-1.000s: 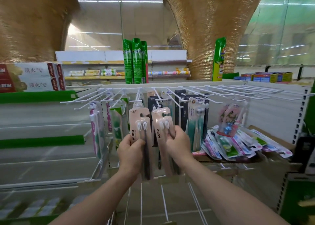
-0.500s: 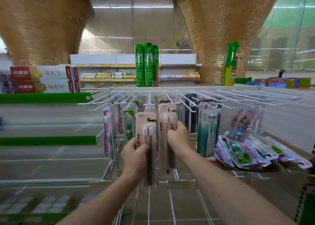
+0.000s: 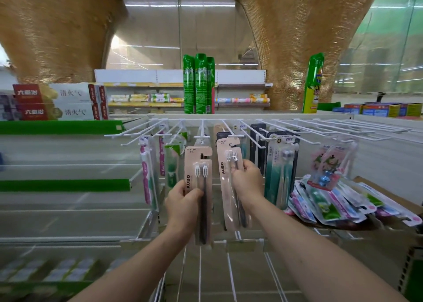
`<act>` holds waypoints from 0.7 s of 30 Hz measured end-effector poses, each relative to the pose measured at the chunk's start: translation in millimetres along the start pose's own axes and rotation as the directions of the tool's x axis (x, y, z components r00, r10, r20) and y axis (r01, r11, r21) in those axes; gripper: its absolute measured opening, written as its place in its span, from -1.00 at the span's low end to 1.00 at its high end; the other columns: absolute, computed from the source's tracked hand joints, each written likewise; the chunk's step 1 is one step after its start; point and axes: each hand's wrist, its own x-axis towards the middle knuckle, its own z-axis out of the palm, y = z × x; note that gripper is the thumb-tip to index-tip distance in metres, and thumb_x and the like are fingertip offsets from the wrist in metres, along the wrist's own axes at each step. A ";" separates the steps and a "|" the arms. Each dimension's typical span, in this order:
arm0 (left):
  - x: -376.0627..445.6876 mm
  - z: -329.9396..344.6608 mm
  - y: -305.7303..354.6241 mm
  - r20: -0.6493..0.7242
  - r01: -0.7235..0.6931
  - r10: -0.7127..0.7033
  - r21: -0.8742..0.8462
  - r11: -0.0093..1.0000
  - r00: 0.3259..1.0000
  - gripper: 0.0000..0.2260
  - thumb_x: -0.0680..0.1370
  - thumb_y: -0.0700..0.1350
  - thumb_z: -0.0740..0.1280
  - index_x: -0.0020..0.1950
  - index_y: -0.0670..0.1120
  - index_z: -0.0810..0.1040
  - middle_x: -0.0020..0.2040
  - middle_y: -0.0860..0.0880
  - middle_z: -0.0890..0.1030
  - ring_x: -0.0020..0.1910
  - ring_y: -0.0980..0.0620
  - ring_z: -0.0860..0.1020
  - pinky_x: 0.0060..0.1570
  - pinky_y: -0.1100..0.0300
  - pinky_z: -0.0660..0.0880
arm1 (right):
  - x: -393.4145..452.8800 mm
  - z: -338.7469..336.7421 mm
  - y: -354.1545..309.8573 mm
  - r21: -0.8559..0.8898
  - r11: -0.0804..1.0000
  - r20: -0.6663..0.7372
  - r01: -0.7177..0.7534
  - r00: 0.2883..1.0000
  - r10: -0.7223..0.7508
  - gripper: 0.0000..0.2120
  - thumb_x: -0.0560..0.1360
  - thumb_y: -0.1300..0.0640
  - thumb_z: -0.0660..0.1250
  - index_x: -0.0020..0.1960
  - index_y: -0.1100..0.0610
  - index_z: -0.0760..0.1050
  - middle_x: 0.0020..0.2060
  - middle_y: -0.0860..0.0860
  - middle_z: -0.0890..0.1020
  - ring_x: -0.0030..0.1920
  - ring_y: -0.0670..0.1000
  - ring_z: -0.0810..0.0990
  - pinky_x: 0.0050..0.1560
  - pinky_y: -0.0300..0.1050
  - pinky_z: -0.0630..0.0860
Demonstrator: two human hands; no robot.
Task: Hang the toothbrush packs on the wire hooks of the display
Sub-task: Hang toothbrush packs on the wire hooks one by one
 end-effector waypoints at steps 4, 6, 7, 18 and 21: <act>-0.1 3.9 3.1 0.010 -0.001 0.001 -0.003 1.000 1.000 -0.80 0.44 -0.15 0.35 -0.07 -0.28 0.57 -0.11 -0.30 0.61 -0.17 -0.25 0.58 -0.06 -0.22 0.60 | 11.1 -1.2 5.0 -0.074 0.994 0.041 -0.078 0.996 0.081 -0.83 0.63 0.00 0.26 0.01 0.06 0.57 -0.14 0.03 0.63 -0.22 0.00 0.53 -0.24 -0.12 0.40; 1.2 8.8 6.5 0.018 0.004 -0.004 -0.006 1.000 1.000 -0.81 0.44 -0.15 0.36 -0.08 -0.27 0.57 -0.12 -0.30 0.62 -0.19 -0.15 0.57 -0.07 -0.22 0.60 | 12.9 -5.2 9.6 -0.160 0.984 0.019 -0.076 0.997 0.080 -0.78 0.61 -0.01 0.29 0.21 0.02 0.55 0.03 0.02 0.65 -0.02 0.06 0.60 -0.02 -0.05 0.52; 1.6 12.1 7.8 0.024 0.001 -0.001 -0.003 1.000 1.000 -0.86 0.47 -0.19 0.36 -0.08 -0.27 0.57 -0.13 -0.29 0.62 -0.20 -0.12 0.56 -0.10 -0.18 0.60 | 12.9 -8.9 12.3 -0.199 0.978 0.003 -0.059 0.998 0.061 -0.69 0.59 0.00 0.31 0.32 0.02 0.51 0.12 0.03 0.63 0.09 0.09 0.60 0.12 -0.02 0.53; 12.2 58.5 15.6 0.099 0.092 -0.092 0.007 0.996 0.991 -0.91 0.49 -0.15 0.36 -0.06 -0.04 0.65 -0.14 -0.11 0.72 -0.06 -0.19 0.70 0.03 -0.22 0.65 | 9.0 -50.1 34.0 -0.188 0.980 -0.039 0.070 0.996 -0.078 -0.70 0.57 0.08 0.40 0.29 0.05 0.49 0.09 -0.05 0.59 0.08 -0.02 0.57 0.16 0.02 0.57; 19.2 62.4 17.0 0.101 0.087 -0.089 0.027 0.996 0.991 -0.88 0.50 -0.17 0.35 -0.02 -0.04 0.66 -0.15 -0.09 0.73 -0.07 -0.15 0.71 0.02 -0.19 0.66 | 8.7 -58.3 39.9 -0.152 0.983 -0.077 0.103 0.990 -0.116 -0.74 0.57 0.10 0.40 0.24 0.05 0.51 0.04 -0.06 0.59 0.05 -0.04 0.58 0.10 -0.05 0.57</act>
